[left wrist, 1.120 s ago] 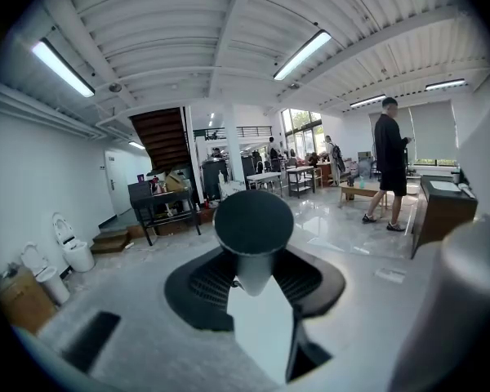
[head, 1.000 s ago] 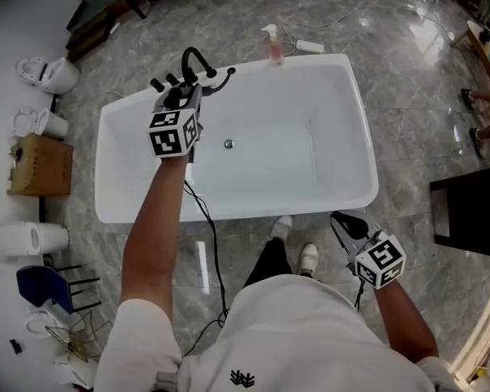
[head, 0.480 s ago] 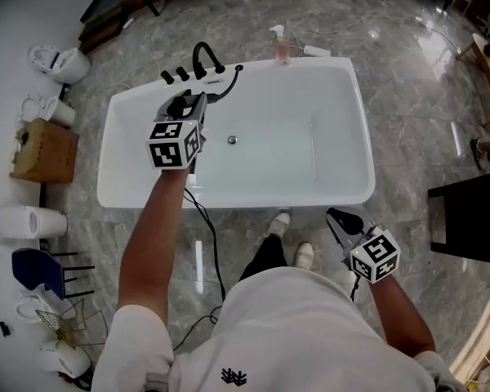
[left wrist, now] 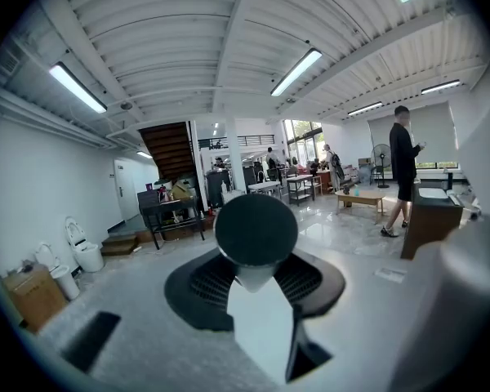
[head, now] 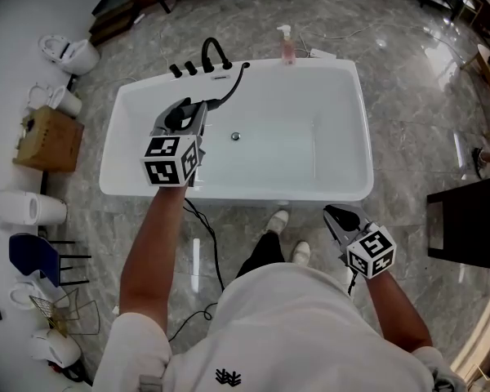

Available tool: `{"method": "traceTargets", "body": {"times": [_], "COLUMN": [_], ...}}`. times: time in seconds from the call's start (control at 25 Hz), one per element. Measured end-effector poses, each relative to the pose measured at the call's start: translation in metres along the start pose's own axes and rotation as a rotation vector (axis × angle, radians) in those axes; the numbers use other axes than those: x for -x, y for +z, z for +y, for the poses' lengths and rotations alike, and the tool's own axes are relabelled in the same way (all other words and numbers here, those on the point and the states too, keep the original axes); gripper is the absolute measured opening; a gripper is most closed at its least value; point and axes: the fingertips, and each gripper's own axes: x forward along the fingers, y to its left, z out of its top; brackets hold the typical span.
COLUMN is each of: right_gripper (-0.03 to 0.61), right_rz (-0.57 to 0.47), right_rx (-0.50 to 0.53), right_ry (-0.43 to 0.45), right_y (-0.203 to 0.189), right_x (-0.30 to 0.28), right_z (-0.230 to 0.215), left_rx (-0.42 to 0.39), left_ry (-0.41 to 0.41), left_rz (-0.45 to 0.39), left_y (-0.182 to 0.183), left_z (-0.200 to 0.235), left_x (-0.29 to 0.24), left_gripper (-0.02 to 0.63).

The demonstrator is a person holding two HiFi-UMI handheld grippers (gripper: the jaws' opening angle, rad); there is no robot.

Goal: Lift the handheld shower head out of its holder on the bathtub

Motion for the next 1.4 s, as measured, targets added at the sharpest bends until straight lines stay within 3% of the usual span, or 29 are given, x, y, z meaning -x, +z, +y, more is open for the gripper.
{"method": "traceTargets", "body": {"times": [0.4, 1.4], "right_gripper": [0.035, 0.035], "right_rz": [-0.005, -0.025], "right_rx": [0.022, 0.081], "right_ry": [0.02, 0.05], "right_y": [-0.007, 0.003], "right_x": [0.013, 0.018], "right_z": [0.01, 0.038], "left_rx": [-0.004, 0.002], "left_ry": [0.007, 0.02], "left_rz": [-0.021, -0.066], "left_y": [0.001, 0.002], "left_z": [-0.028, -0.052], "left_x": [0.05, 0.161], "left_gripper": [0.14, 0.14]}}
